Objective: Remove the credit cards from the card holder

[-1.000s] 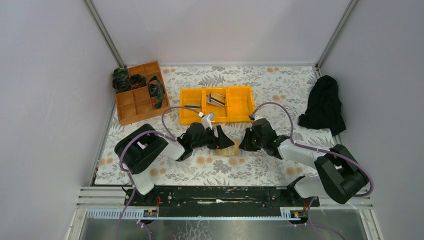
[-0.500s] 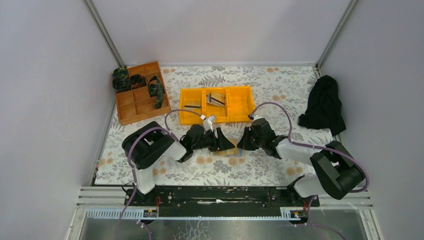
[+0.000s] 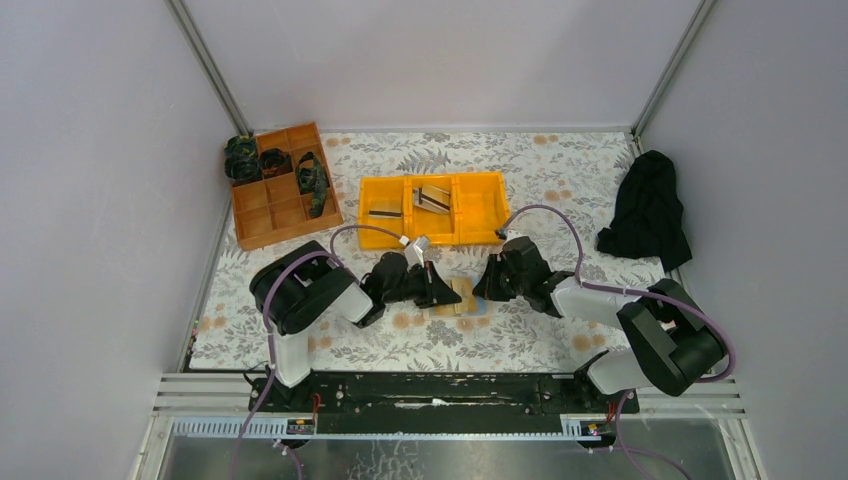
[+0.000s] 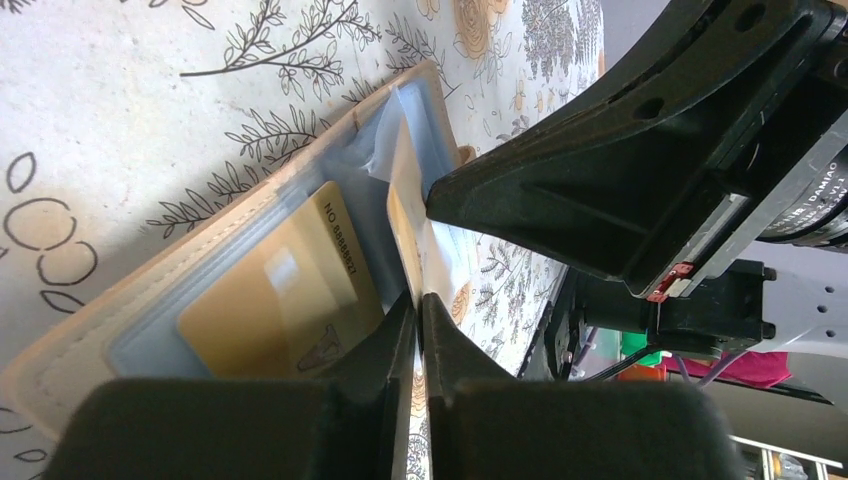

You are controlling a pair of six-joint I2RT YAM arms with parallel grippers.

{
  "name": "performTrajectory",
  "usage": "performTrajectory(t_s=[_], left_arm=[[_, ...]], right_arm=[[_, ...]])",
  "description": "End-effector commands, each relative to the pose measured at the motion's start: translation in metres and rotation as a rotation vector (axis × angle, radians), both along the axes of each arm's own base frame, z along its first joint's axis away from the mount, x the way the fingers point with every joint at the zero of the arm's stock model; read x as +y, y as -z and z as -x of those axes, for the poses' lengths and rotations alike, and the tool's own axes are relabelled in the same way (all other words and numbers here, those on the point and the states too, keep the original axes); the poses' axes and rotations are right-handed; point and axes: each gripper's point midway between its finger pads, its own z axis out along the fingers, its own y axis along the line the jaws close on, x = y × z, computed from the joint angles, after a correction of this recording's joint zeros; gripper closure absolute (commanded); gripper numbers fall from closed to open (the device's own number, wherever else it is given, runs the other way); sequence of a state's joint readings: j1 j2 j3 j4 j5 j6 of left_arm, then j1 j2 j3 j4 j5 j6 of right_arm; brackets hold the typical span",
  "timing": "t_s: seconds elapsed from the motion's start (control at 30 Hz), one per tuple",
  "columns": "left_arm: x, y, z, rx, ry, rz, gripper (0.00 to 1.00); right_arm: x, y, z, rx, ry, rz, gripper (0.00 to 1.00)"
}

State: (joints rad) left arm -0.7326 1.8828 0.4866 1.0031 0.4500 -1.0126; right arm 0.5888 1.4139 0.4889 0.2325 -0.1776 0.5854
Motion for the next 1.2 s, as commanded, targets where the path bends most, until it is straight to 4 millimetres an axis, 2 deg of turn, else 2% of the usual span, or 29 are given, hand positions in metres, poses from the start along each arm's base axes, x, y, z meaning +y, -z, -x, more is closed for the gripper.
performTrajectory(t_s=[0.0, 0.17, 0.3, 0.57, 0.93, 1.03, 1.17], left_arm=[[-0.001, -0.009, -0.002, -0.039, 0.009, 0.032, 0.93], [0.016, -0.005, -0.011, -0.030, -0.059, 0.003, 1.00], [0.027, -0.007, -0.017, -0.044, -0.090, -0.025, 1.00], [0.042, -0.025, -0.026, -0.130, -0.134, -0.095, 1.00], [0.065, -0.030, -0.035, -0.169, -0.193, -0.228, 0.98], [0.072, -0.037, -0.039, -0.186, -0.219, -0.229, 1.00], [0.092, -0.054, -0.056, -0.220, -0.325, -0.256, 1.00]], right_arm=[[-0.005, 0.011, 0.006, 0.033, 0.001, 0.022, 1.00], [-0.004, 0.010, 0.004, 0.027, -0.011, 0.032, 1.00], [-0.005, 0.009, 0.002, 0.024, -0.012, 0.043, 0.99], [-0.003, 0.007, -0.002, 0.018, -0.016, 0.048, 0.99], [-0.001, 0.006, -0.004, 0.009, -0.021, 0.043, 0.98], [-0.002, 0.004, -0.004, 0.002, -0.019, 0.044, 0.98], [-0.003, 0.000, -0.006, -0.011, -0.017, 0.045, 0.98]])
